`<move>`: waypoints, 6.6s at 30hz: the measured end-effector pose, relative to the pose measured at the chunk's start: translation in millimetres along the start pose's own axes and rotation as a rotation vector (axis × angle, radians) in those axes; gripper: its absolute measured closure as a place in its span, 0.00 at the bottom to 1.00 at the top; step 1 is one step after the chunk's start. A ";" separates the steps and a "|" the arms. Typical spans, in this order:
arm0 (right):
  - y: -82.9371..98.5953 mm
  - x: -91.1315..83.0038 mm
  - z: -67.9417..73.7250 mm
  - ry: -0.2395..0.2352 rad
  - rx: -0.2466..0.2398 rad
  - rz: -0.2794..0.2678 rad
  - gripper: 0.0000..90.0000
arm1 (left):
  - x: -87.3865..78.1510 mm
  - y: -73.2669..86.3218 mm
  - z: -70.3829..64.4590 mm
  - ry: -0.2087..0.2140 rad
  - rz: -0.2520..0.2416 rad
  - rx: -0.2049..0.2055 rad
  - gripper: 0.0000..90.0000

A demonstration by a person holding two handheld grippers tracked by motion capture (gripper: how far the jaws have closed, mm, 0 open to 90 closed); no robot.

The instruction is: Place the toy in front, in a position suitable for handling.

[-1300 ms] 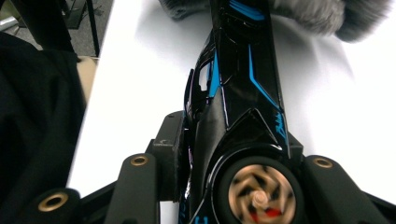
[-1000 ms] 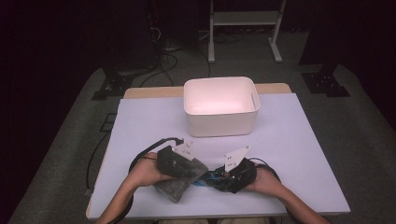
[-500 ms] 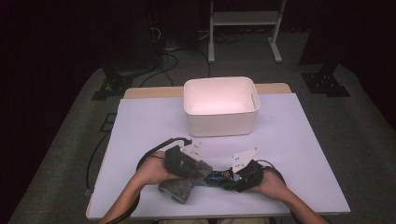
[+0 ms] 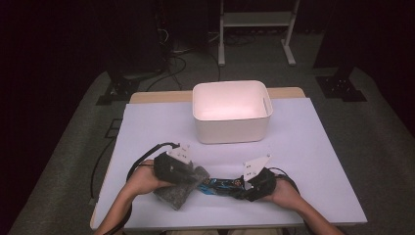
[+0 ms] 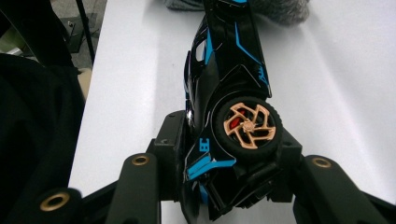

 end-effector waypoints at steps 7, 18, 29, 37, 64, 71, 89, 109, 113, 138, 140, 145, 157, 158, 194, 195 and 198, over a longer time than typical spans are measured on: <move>-5.8 2.4 -0.7 0.013 -0.016 0.011 0.63 | 3.9 -5.9 -2.2 0.019 -0.002 0.023 0.90; -9.3 5.5 -3.0 0.011 -0.010 0.004 0.62 | 12.3 -50.8 -15.4 -0.002 0.057 0.144 0.90; -2.3 -0.9 -0.8 0.018 0.013 -0.018 0.63 | 11.3 -43.8 -14.8 0.013 0.027 0.117 0.90; -2.9 1.0 0.3 0.031 0.017 -0.037 0.63 | 21.7 -70.5 -20.3 0.019 0.054 0.168 0.90; 5.1 -8.3 -1.5 0.024 0.046 -0.074 0.63 | 17.1 -67.8 -16.7 0.011 0.065 0.158 0.90; 10.5 -3.3 -0.9 0.028 0.049 -0.048 0.63 | 21.9 -77.9 -17.9 0.016 0.081 0.174 0.90; 7.7 -1.7 0.3 0.034 0.036 -0.055 0.63 | 38.5 -116.4 -26.6 0.042 0.092 0.262 0.90; 1.4 1.8 -1.0 0.044 0.033 -0.052 0.63 | 40.3 -117.9 -25.9 0.075 0.065 0.262 0.90; 1.2 1.8 -0.8 0.044 0.035 -0.049 0.63 | 35.8 -110.0 -22.8 0.048 0.080 0.249 0.90; 0.0 1.1 -0.7 0.042 0.025 -0.034 0.63 | -4.3 -22.1 6.6 -0.023 0.094 0.048 0.90; 0.2 1.0 -1.0 0.038 0.028 -0.034 0.63 | -3.3 -25.0 6.0 -0.018 0.089 0.053 0.90; 0.3 1.2 -2.2 0.032 0.031 -0.033 0.63 | 3.6 -41.3 0.9 -0.002 0.091 0.090 0.90; 0.2 1.6 -2.5 0.031 0.036 -0.037 0.63 | 32.9 -107.1 -16.5 0.041 0.108 0.236 0.90; 0.2 1.6 -2.7 0.032 0.035 -0.038 0.63 | 34.3 -111.4 -18.0 0.042 0.108 0.243 0.90; 1.9 -6.6 -20.5 0.013 0.054 0.009 0.57 | 6.4 -49.8 12.5 0.007 0.099 0.079 0.89; -0.5 -5.7 -21.2 0.008 0.053 0.010 0.57 | 6.9 -49.9 12.4 0.011 0.096 0.079 0.89; -6.5 -2.8 -21.5 -0.002 0.047 0.004 0.56 | 7.4 -48.7 11.9 0.020 0.086 0.076 0.89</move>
Point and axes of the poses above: each handheld gripper's, and its own axes: x roughly forward along the jaws, y roughly out of its underside, z roughly to its left, the point moved 3 cm from there along x, roughly forward along the jaws, and after that the axes turned 14 degrees about z, right-handed, at the moved point
